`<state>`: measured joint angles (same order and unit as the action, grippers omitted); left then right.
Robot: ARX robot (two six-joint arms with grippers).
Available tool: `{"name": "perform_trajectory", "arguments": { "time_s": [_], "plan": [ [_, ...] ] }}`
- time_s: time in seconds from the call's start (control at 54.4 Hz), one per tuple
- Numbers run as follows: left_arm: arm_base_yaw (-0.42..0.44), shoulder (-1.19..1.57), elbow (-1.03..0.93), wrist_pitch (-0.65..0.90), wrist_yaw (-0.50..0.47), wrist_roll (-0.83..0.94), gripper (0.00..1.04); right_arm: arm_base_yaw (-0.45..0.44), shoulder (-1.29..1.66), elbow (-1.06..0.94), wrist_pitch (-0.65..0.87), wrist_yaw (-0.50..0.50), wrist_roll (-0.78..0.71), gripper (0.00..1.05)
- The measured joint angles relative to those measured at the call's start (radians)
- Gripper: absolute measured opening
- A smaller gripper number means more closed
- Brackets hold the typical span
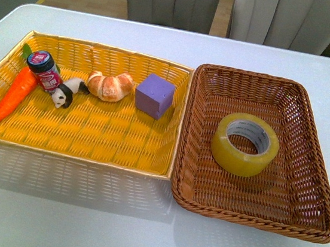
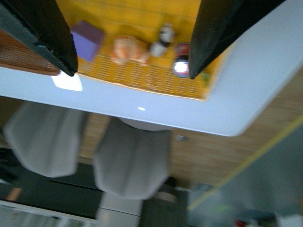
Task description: Move tape to another basket
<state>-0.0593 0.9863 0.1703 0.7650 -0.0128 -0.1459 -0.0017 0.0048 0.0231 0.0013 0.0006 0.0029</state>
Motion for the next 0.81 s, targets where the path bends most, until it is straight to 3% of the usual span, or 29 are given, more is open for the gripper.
{"name": "perform_trajectory", "arguments": {
  "time_s": [0.074, 0.368, 0.441, 0.809],
  "plan": [
    [0.051, -0.109, -0.044, -0.032, -0.006, 0.065, 0.54, 0.000, 0.000, 0.000, 0.000, 0.000, 0.000, 0.96],
    [0.056, -0.299, -0.110, -0.147, 0.014, 0.127, 0.02, 0.000, 0.000, 0.000, 0.000, -0.001, 0.000, 0.96],
    [0.057, -0.329, -0.150, -0.124, 0.013, 0.132, 0.02, 0.000, 0.000, 0.000, 0.000, 0.000, 0.000, 0.96],
    [0.057, -0.555, -0.156, -0.338, 0.013, 0.135, 0.02, 0.000, 0.000, 0.000, 0.000, 0.000, 0.000, 0.96]
  ]
}}
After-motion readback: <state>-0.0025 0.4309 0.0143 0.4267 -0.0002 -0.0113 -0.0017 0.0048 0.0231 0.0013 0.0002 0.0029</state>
